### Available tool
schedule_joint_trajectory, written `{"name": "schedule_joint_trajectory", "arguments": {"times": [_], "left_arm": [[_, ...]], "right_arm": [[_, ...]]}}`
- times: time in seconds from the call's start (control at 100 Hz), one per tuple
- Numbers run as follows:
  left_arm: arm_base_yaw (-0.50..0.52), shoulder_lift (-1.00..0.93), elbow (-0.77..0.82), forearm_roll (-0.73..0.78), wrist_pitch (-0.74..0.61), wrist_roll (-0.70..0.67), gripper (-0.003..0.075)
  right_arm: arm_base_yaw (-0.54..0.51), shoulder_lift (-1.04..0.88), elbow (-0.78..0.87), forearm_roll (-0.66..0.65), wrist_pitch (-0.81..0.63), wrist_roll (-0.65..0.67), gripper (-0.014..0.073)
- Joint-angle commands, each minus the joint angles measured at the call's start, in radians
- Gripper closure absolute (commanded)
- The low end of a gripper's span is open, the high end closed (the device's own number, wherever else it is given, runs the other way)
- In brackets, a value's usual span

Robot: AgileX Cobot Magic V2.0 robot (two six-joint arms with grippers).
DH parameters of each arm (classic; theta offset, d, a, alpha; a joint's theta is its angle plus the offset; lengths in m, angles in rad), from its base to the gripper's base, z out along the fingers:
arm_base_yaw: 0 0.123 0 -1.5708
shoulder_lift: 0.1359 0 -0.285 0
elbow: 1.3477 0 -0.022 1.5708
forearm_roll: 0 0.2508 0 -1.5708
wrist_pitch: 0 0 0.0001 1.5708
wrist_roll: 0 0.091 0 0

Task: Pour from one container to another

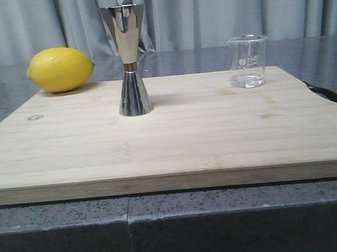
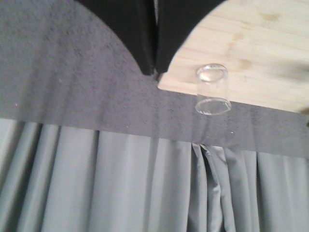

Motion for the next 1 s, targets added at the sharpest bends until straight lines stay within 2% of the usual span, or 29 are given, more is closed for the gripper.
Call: {"name": "schedule_joint_trajectory", "arguments": {"times": [0.0,0.21,0.37,0.67,0.99], "left_arm": [[-0.007,-0.024,0.006,0.000,-0.077,-0.008,0.0739],[-0.007,-0.024,0.006,0.000,-0.077,-0.008,0.0739],[-0.007,-0.024,0.006,0.000,-0.077,-0.008,0.0739],[-0.007,-0.024,0.006,0.000,-0.077,-0.008,0.0739],[-0.007,-0.024,0.006,0.000,-0.077,-0.008,0.0739]], "right_arm": [[-0.067,-0.054,0.055,0.038,-0.115,-0.003,0.0665],[-0.122,-0.185,0.152,0.046,-0.110,-0.003,0.0665],[-0.133,-0.216,0.222,0.075,-0.108,-0.003,0.0665],[-0.135,-0.216,0.220,0.083,-0.001,-0.003,0.0665],[-0.135,-0.216,0.220,0.083,0.005,-0.003,0.0665]]}}
